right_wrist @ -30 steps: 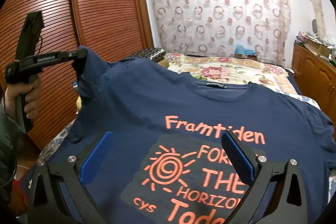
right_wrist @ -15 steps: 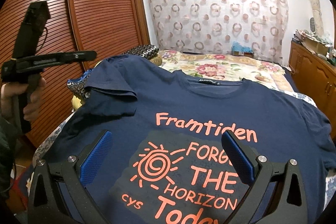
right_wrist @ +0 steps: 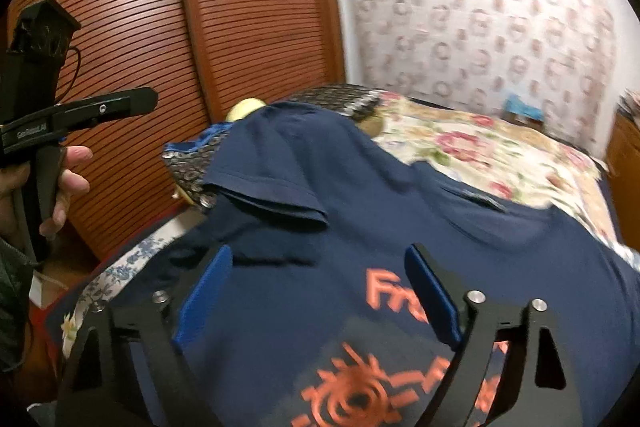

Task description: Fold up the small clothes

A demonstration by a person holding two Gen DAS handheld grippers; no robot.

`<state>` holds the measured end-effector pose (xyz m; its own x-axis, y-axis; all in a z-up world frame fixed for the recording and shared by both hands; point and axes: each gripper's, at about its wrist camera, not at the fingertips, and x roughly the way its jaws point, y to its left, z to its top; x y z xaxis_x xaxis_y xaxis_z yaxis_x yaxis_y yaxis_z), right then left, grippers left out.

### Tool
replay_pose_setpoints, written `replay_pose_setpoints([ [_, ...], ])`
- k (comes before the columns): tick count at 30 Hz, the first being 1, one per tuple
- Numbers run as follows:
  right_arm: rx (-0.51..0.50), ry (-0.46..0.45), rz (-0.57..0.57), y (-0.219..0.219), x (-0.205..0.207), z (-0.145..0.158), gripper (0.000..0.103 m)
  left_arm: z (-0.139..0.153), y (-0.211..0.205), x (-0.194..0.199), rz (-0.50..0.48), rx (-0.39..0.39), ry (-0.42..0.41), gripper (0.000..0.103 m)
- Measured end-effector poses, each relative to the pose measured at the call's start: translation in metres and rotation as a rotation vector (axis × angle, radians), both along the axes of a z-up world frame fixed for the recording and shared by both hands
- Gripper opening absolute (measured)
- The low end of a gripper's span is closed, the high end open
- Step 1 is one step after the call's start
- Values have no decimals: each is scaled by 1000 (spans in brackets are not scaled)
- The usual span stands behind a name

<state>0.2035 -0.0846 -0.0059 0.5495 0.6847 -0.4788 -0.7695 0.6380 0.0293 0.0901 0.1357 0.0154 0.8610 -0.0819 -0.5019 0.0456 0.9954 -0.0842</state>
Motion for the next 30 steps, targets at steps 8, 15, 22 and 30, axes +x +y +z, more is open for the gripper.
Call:
replay_pose_setpoints([
  [8, -30, 13, 188, 67, 27, -5, 73, -11, 25, -8, 63, -20, -9, 82],
  [15, -66, -5, 315, 107, 52, -8, 56, -26, 45, -10, 109, -52, -4, 82],
  [22, -119, -41, 326, 125, 71, -9, 25, -35, 47, -8, 106, -46, 7, 82],
  [30, -35, -89, 328, 105, 71, 16, 5, -40, 41, -1, 81, -58, 7, 82],
])
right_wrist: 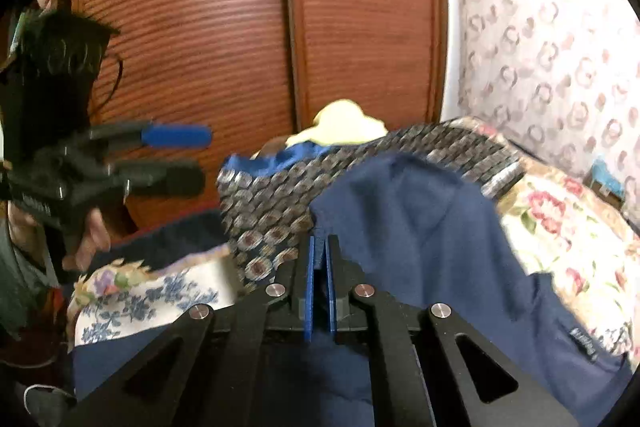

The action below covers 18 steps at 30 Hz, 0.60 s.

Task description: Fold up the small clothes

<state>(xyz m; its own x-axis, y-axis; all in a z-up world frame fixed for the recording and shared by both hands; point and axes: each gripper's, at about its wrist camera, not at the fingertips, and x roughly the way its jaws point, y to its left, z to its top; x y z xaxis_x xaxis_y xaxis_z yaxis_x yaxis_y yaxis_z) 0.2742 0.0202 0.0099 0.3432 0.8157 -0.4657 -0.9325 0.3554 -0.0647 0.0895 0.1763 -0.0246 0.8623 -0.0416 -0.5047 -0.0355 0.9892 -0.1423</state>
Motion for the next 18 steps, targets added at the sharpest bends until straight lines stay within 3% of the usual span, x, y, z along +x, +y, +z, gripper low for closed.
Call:
replay_pose_setpoints([
  [7, 14, -28, -128, -19, 27, 21, 5, -2, -3, 2, -12, -4, 4, 82],
  [18, -35, 27, -416, -19, 63, 12, 5, -1, -19, 2, -19, 13, 21, 82],
])
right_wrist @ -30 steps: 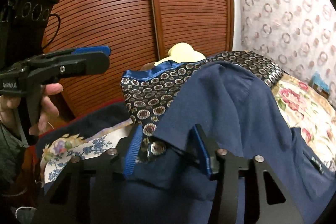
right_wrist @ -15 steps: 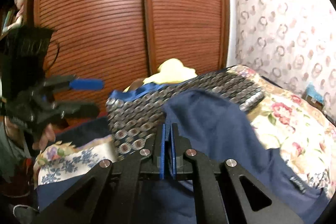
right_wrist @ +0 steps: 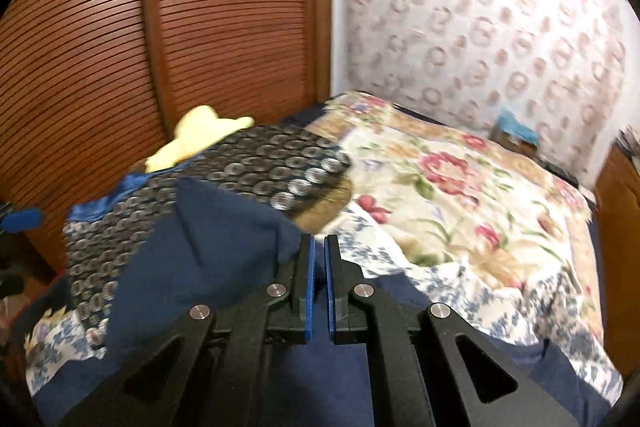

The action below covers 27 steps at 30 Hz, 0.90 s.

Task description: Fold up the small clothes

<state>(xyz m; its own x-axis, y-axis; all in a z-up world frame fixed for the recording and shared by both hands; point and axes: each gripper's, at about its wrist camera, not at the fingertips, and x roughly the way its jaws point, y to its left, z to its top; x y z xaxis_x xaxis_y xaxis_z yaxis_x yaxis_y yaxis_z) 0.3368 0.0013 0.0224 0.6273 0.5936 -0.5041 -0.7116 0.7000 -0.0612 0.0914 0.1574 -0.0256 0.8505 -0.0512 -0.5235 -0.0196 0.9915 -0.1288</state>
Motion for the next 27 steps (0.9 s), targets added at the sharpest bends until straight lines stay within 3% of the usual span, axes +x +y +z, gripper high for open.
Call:
replay_pose_setpoints([
  [5, 14, 55, -4, -1, 1, 1, 11, 2, -12, 0, -12, 12, 5, 82],
  [7, 9, 37, 0, -5, -10, 3, 14, 4, -20, -1, -20, 18, 3, 82],
  [8, 9, 30, 1, -14, -13, 7, 18, 5, -23, -1, -26, 19, 2, 82],
  [10, 19, 23, 5, -26, -23, 9, 38, 5, -32, -1, -43, 19, 0, 82],
  [17, -13, -11, -35, -90, -69, 12, 40, -4, -70, 8, -106, 22, 24, 82],
  [27, -20, -4, -148, -183, -141, 4, 48, -43, -124, 36, -193, 16, 149, 82],
])
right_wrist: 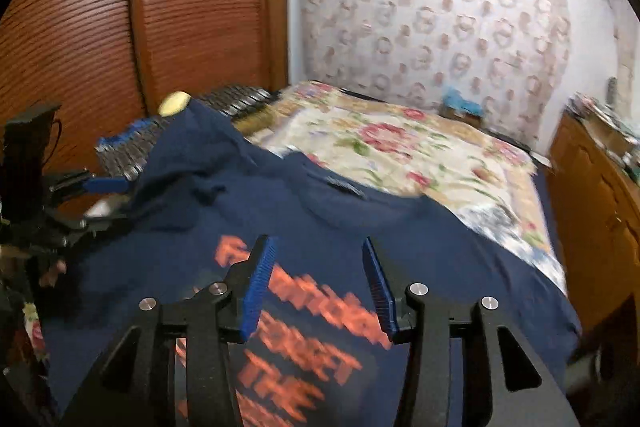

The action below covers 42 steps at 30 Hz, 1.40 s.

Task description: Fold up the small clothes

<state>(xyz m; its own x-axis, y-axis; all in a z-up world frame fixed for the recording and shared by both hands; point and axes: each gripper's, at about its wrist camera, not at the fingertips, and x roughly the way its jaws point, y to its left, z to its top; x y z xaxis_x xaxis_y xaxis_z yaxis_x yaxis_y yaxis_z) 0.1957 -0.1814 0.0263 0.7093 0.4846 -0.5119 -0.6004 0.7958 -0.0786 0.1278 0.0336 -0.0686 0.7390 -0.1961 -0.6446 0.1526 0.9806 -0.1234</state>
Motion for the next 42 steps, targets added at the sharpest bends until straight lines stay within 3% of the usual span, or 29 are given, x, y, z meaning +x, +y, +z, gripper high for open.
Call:
replay_pose_setpoints([
  [15, -49, 137, -365, -117, -2, -50, 48, -38, -35, 30, -34, 60, 147, 82],
  [22, -27, 225, -475, -140, 14, -63, 48, -44, -45, 38, -58, 92, 174, 82],
  [28, 70, 285, -488, -138, 23, -60, 48, -46, -57, 40, -78, 138, 176, 82],
  [33, 81, 296, -472, -137, 28, -60, 48, -48, -62, 43, -104, 151, 184, 91],
  [41, 140, 332, -444, -180, 31, -75, 47, -48, -64, 43, -108, 159, 184, 92],
  [42, 143, 334, -438, -180, 32, -75, 41, -48, -64, 43, -108, 159, 184, 92],
])
